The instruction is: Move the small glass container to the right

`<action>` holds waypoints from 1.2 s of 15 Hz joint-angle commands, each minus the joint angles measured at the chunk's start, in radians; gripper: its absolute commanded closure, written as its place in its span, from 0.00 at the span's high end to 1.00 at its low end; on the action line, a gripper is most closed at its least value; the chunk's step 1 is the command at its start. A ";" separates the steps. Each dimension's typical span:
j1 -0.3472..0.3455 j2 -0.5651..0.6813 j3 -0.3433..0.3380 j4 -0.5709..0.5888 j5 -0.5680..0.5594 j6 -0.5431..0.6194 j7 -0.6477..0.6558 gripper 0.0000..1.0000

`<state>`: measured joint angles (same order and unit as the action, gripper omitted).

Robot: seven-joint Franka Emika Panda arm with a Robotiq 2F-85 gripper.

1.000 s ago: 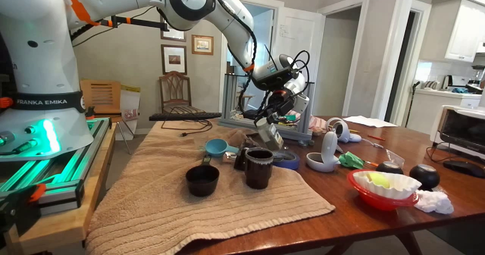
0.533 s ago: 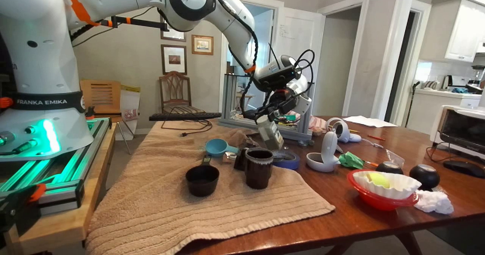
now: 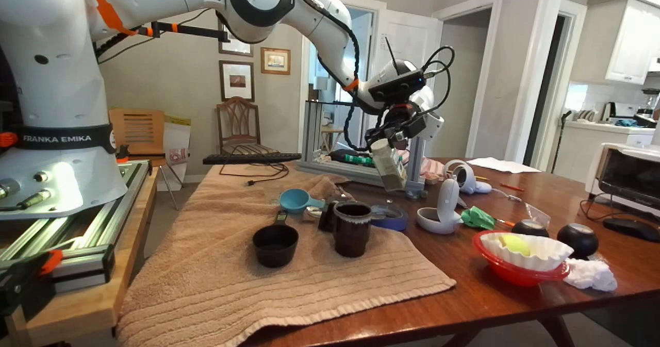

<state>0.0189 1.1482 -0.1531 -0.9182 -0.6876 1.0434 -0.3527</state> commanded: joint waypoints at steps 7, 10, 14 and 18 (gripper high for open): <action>-0.017 0.055 0.001 0.102 -0.130 -0.091 -0.170 0.21; -0.038 0.075 0.011 0.114 -0.121 -0.106 -0.198 0.21; -0.084 0.094 0.019 0.136 -0.088 -0.122 -0.205 0.21; -0.108 0.130 0.028 0.165 -0.100 -0.094 -0.241 0.21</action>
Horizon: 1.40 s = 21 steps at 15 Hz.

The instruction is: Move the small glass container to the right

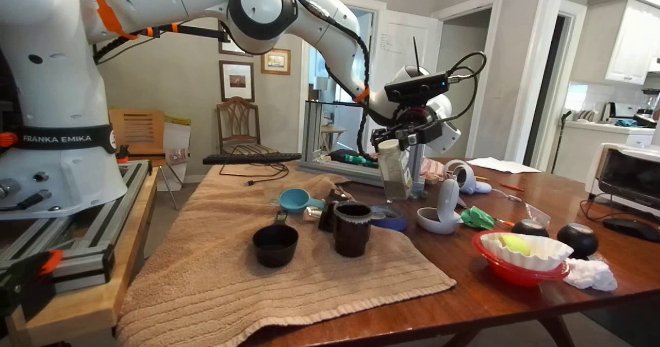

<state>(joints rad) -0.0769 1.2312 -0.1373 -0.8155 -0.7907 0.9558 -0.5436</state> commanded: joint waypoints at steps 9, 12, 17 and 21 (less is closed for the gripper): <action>-0.015 0.152 0.022 0.175 -0.006 0.088 -0.154 0.21; -0.017 0.181 0.020 0.199 -0.001 0.107 -0.172 0.21; -0.016 0.227 0.005 0.238 -0.001 0.059 -0.179 0.21; -0.016 0.252 -0.005 0.261 0.001 0.029 -0.181 0.21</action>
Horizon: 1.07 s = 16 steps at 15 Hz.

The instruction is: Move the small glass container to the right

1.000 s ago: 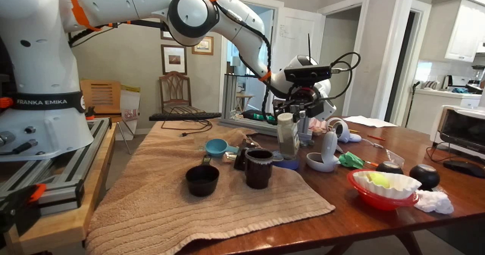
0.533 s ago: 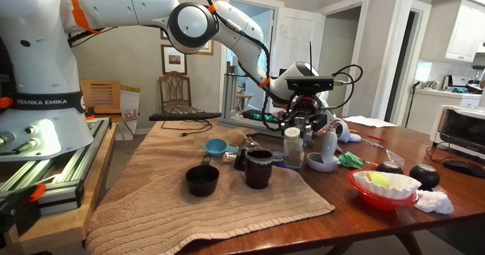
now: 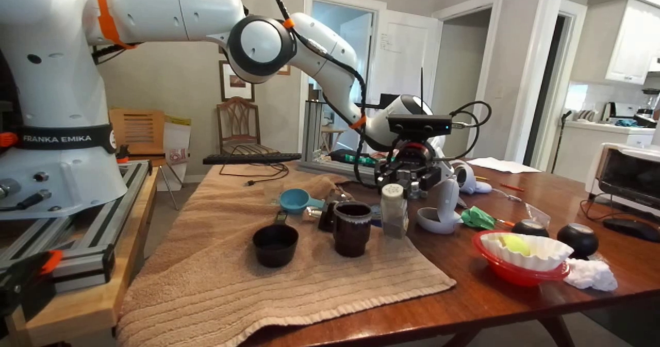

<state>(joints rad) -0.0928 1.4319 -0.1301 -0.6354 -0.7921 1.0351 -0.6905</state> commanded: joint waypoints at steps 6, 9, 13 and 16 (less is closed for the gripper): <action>0.002 0.080 -0.015 0.100 0.001 -0.093 -0.068 0.21; 0.006 0.066 -0.020 0.070 0.027 -0.071 -0.072 0.21; 0.004 0.065 -0.009 0.081 0.059 -0.047 -0.063 0.21; 0.004 0.068 -0.008 0.099 0.096 -0.023 -0.053 0.21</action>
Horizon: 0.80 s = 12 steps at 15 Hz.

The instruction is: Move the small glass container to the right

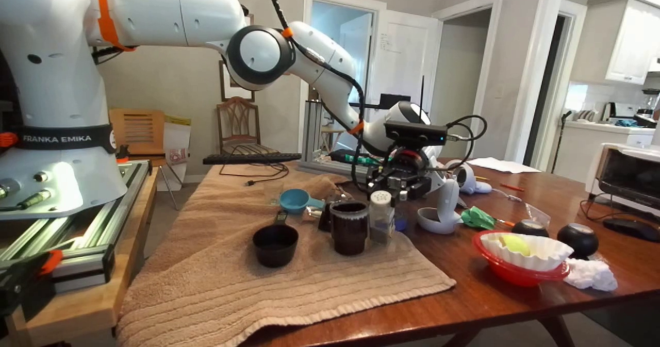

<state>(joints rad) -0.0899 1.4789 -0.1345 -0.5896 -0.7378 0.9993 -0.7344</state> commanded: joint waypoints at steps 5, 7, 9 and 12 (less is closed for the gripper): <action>0.009 0.032 -0.022 0.079 0.080 0.015 0.007 0.21; 0.014 0.036 -0.037 0.085 0.081 0.004 0.026 0.21; 0.022 0.016 -0.052 0.060 0.070 0.017 0.059 0.21; 0.034 0.019 -0.074 0.063 0.060 0.011 0.099 0.21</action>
<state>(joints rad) -0.0720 1.4826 -0.1816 -0.5500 -0.6774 1.0160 -0.6688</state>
